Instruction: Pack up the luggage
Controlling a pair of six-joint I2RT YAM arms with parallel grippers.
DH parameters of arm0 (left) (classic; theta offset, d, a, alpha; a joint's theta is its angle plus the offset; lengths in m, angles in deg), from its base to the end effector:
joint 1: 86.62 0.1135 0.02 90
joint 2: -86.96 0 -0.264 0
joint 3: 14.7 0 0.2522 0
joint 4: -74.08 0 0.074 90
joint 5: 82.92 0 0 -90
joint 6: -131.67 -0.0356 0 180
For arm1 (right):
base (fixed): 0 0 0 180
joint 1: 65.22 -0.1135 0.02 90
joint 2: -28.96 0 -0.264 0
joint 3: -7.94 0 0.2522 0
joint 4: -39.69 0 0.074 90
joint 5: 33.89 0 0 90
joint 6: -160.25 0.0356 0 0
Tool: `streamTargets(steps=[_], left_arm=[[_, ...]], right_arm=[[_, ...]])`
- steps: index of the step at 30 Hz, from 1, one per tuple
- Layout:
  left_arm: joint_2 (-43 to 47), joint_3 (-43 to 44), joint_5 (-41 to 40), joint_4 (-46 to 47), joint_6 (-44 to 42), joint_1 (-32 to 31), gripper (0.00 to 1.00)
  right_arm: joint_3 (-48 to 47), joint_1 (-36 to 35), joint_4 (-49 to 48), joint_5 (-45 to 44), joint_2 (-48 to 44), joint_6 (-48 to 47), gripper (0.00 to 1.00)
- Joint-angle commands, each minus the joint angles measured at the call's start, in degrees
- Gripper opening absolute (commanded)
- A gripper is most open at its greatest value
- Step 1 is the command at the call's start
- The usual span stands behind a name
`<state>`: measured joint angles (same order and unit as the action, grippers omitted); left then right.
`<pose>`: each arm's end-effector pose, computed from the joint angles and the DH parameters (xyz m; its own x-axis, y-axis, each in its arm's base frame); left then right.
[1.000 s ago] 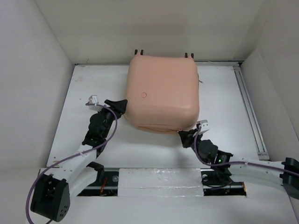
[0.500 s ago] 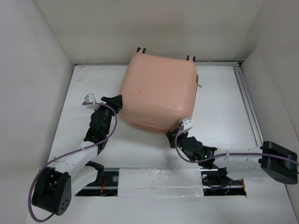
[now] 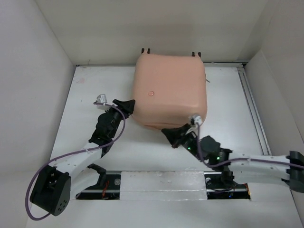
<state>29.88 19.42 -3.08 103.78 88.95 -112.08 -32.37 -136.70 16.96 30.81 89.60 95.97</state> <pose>0.1987 -0.0876 0.2495 -0.1228 -0.7425 -0.6585 0.2576 0.6169 -0.7436 0.0885 0.2162 0.2604 -0.3012 0.3361 -0.8924 -0.6559 0.6062 0.4497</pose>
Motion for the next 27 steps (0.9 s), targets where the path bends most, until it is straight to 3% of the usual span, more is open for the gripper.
streamTargets(steps=[1, 4, 5, 6, 7, 8, 12, 20, 27], left_arm=[[0.1, -0.9, 14.2, -4.4, 2.5, -2.7, 0.5], [2.7, -0.9, 14.7, -5.0, 2.5, -3.4, 0.5], [3.5, -0.9, 13.9, -7.1, 1.6, -3.9, 0.51], [4.6, 0.1, 12.3, -9.1, 0.8, -3.9, 0.51], [5.7, 0.1, 10.1, -11.1, 0.1, -3.9, 0.51], [7.8, 0.8, 6.1, -14.9, 0.1, -3.9, 0.52], [12.2, 0.8, 0.0, -19.9, -0.4, -3.9, 0.55], [14.7, -2.3, -3.5, -23.8, -0.4, -3.4, 0.55], [16.5, -4.6, -2.8, -25.0, -0.4, 0.9, 0.55]], right_arm=[[3.8, 2.3, 12.3, -4.5, -16.0, 1.2, 0.0], [3.3, 5.4, 25.0, -2.0, -25.7, 3.4, 0.0], [2.6, 5.4, 33.5, -4.5, -26.8, 5.2, 0.03], [2.6, 5.4, 37.4, -6.5, -27.6, 7.7, 0.08], [3.1, 5.4, 40.8, -8.5, -29.1, 10.4, 0.24], [4.3, 5.4, 42.0, -9.7, -29.9, 11.5, 0.31], [8.3, 7.3, 41.2, -10.5, -30.4, 12.1, 0.35], [5.2, 9.4, 44.8, -17.1, -23.4, 13.2, 0.41], [1.9, 13.4, 44.2, -18.3, -18.3, 9.3, 0.41]])
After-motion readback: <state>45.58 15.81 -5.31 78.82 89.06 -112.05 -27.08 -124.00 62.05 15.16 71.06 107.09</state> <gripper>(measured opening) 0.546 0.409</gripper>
